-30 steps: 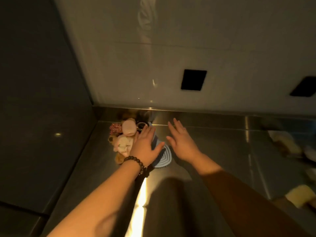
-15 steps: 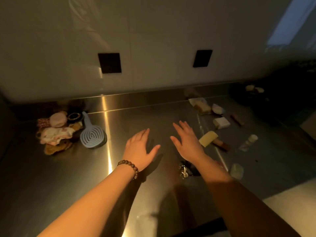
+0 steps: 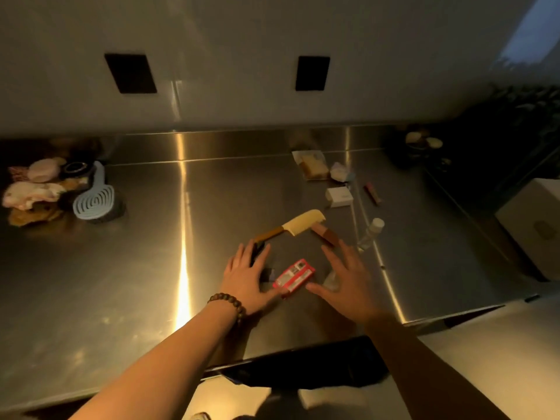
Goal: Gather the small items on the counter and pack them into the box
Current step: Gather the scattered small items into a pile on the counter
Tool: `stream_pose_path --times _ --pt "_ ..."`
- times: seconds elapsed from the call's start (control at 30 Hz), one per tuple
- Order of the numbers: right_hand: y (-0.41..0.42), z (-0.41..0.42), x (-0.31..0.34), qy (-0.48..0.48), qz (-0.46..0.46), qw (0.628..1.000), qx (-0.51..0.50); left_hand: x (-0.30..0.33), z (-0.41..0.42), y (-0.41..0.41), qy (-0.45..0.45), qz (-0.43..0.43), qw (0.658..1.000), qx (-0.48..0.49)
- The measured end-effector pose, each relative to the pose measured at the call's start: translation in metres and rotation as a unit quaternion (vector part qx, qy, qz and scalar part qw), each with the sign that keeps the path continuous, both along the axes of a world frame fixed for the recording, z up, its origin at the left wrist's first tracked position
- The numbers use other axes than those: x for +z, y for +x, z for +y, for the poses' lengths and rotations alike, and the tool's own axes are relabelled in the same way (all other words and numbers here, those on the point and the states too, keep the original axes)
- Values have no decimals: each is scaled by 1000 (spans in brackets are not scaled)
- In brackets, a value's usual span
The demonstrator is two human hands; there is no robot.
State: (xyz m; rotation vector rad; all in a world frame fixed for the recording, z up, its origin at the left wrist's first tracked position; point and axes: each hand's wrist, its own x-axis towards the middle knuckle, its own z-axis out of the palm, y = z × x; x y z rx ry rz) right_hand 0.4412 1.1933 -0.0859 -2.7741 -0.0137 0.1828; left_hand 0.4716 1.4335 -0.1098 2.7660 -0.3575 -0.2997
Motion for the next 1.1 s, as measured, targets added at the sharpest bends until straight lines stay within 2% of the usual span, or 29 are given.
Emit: stream_pose_path --times 0.2,0.43,0.57,0.73,1.1 --pt "-6 -4 -37 53 49 997 15 -13 -7 -6 37 12 999 19" --pt "9 38 -53 21 -15 994 110 -21 9 -12 71 -58 995 41" --pt "15 61 -55 5 -39 991 124 -18 29 -16 27 -121 990 60" --pt "22 86 -61 25 -71 987 141 -14 54 -24 11 -115 988 101" --pt "37 204 -65 29 -93 952 291 -9 154 -59 33 -121 962 242"
